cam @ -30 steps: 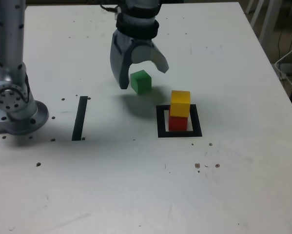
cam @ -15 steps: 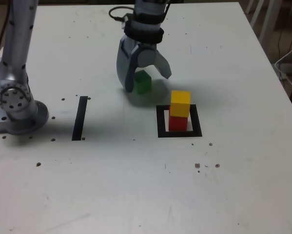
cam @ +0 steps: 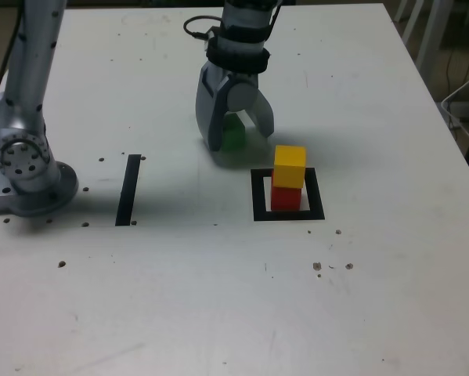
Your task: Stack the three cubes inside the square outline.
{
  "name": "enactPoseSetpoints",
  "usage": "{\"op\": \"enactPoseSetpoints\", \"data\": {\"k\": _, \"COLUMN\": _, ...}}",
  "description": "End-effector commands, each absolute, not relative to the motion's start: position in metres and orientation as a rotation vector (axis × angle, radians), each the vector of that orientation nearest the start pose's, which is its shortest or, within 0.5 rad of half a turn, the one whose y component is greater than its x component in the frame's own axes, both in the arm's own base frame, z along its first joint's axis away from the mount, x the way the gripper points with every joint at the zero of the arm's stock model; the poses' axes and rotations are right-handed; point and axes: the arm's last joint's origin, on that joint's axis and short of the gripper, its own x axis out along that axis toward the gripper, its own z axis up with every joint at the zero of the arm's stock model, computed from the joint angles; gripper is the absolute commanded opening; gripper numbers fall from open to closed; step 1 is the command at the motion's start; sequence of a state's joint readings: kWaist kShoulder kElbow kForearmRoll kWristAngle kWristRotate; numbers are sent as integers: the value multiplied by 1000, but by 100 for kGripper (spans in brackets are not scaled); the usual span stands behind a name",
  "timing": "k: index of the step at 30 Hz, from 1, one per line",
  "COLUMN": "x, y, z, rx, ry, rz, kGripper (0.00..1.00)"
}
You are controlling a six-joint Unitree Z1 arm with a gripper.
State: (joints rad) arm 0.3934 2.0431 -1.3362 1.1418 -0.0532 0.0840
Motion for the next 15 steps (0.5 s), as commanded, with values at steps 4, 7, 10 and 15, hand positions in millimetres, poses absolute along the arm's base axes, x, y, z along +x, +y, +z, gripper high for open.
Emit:
{"op": "enactPoseSetpoints", "data": {"k": 4, "x": 306, "y": 123, "z": 201, "rx": -350, "ry": 1815, "rz": 153, "kGripper": 26}}
{"op": "enactPoseSetpoints", "data": {"k": 7, "x": 306, "y": 123, "z": 201, "rx": -350, "ry": 1816, "rz": 150, "kGripper": 26}}
{"op": "enactPoseSetpoints", "data": {"k": 10, "x": 306, "y": 123, "z": 201, "rx": -351, "ry": 1817, "rz": 149, "kGripper": 26}}
{"op": "enactPoseSetpoints", "data": {"k": 15, "x": 305, "y": 122, "z": 201, "rx": -350, "ry": 1817, "rz": 147, "kGripper": 26}}
